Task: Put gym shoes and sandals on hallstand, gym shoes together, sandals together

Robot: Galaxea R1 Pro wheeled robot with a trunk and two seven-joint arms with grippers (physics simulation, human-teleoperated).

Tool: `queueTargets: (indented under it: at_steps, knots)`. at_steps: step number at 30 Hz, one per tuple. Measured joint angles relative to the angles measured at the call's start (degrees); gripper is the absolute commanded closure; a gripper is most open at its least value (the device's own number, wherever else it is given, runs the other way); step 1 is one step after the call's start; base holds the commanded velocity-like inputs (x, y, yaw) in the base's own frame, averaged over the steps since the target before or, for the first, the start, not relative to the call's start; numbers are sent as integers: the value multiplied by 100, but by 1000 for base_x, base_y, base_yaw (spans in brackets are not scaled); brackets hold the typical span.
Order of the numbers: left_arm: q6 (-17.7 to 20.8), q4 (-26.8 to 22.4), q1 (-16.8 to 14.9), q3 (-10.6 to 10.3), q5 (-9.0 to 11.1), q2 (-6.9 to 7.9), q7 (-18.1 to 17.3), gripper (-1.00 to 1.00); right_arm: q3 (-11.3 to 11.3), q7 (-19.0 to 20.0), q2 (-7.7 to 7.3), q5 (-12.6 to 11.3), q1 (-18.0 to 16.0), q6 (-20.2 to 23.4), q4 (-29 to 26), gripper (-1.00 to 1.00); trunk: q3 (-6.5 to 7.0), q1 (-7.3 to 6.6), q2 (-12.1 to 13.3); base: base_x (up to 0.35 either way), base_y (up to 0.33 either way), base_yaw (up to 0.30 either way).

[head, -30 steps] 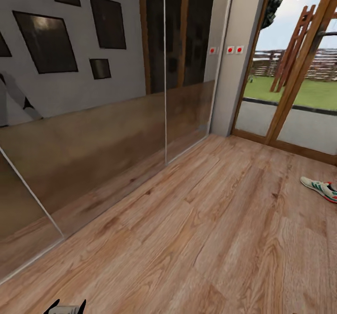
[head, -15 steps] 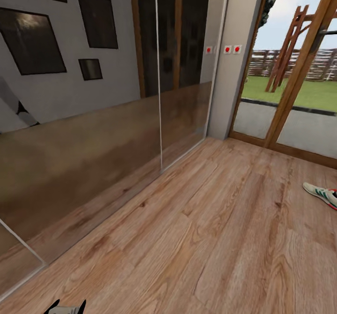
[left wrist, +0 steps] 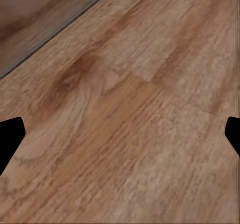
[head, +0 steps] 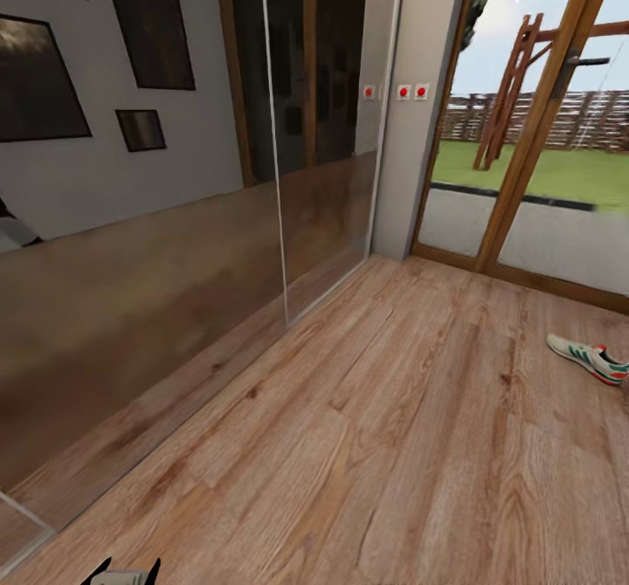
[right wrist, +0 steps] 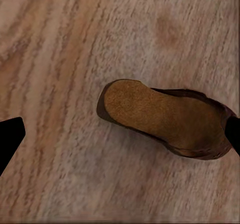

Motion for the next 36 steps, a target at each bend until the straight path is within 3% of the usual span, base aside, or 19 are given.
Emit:
queueTargets:
  at_steps: [36]
  knots:
    - [0, 4, 1, 0, 0, 0, 0, -100, 3, 2, 0, 0, 0, 0, 5, -100, 0, 0, 0, 3, 1, -247]
